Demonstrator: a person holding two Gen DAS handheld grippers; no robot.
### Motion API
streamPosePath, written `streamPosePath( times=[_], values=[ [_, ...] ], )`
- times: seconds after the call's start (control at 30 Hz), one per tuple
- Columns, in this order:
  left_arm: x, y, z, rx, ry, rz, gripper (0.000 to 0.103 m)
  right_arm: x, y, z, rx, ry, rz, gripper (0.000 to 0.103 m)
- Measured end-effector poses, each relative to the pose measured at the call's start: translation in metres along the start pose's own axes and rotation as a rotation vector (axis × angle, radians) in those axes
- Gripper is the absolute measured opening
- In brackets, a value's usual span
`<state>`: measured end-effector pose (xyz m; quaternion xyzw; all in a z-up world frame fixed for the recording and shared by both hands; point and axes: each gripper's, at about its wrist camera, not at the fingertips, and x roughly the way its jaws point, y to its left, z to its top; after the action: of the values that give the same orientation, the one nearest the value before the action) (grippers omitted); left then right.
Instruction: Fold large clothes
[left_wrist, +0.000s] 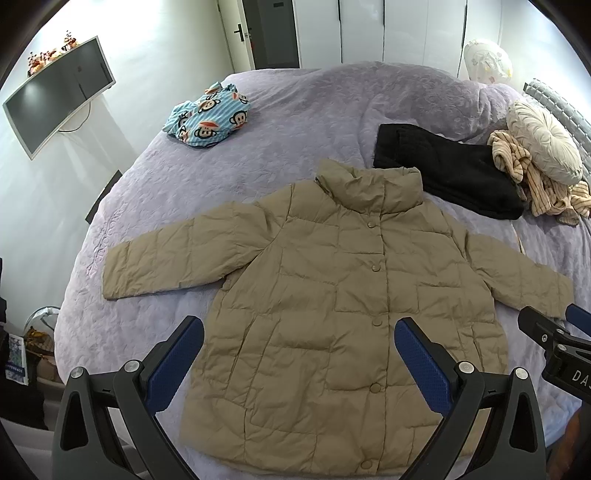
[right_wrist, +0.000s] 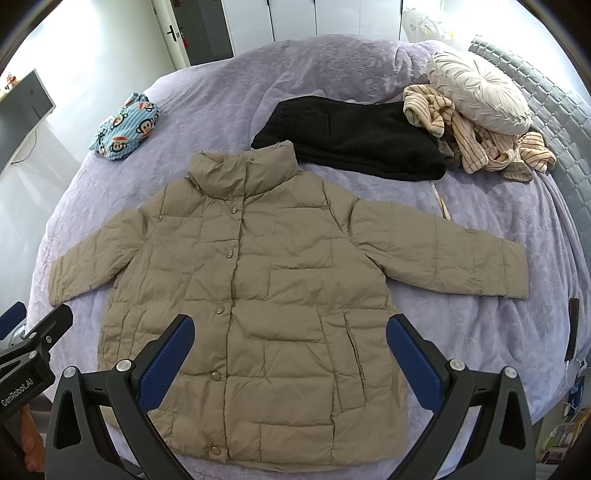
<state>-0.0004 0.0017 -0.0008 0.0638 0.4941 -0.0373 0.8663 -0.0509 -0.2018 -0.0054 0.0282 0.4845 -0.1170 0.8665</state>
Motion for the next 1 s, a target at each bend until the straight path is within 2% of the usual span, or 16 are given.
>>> streamPosePath(
  times=[0.97, 1.0],
  values=[
    [0.000, -0.001, -0.001, 0.000, -0.002, 0.005, 0.103, 0.003, 0.001, -0.002, 0.002, 0.006, -0.001, 0.103],
    [0.011, 0.005, -0.011, 0.001, -0.003, 0.006, 0.103, 0.004, 0.001, -0.002, 0.001, 0.006, -0.001, 0.103]
  ],
)
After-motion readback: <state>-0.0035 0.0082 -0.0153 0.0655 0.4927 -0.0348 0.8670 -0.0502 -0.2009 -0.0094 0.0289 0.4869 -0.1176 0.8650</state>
